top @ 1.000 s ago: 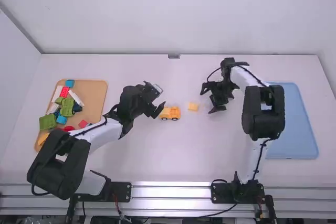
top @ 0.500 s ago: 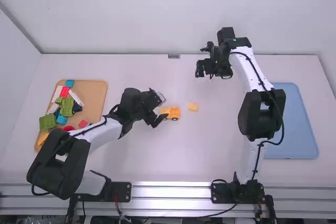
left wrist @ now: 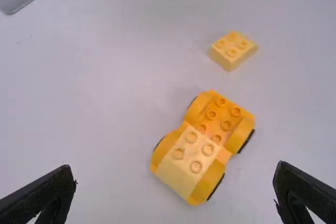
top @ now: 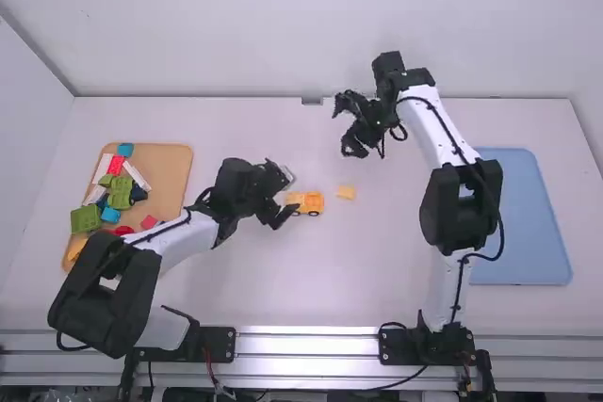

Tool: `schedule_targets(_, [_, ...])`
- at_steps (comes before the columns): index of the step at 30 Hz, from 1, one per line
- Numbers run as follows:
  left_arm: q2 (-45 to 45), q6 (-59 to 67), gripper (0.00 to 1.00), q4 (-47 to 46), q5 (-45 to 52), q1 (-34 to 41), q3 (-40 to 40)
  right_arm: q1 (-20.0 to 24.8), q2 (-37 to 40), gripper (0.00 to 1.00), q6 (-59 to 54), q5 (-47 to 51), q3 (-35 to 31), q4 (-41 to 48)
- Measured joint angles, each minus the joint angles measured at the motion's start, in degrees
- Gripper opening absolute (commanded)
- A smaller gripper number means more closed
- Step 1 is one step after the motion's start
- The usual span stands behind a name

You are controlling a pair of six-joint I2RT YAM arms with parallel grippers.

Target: Assemble lego blocks to make yellow taxi

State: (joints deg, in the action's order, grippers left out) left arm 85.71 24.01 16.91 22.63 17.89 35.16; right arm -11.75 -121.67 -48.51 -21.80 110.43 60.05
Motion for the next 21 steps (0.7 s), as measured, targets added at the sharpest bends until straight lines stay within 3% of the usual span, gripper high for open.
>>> schedule_targets(5, [-0.02,8.63,0.99,-5.42,13.22,-5.9,2.78,3.98,0.0,0.99,-14.08,-14.6,-7.02,-2.05])
schedule_targets(12, [0.15,21.11,0.99,-9.4,28.2,-12.02,4.07,11.69,-0.02,0.98,-23.91,-30.05,-24.04,-19.98])
schedule_targets(21, [12.0,28.41,0.99,-8.09,37.57,-9.77,7.3,11.96,-0.04,0.98,-25.35,-40.28,-41.44,-42.56])
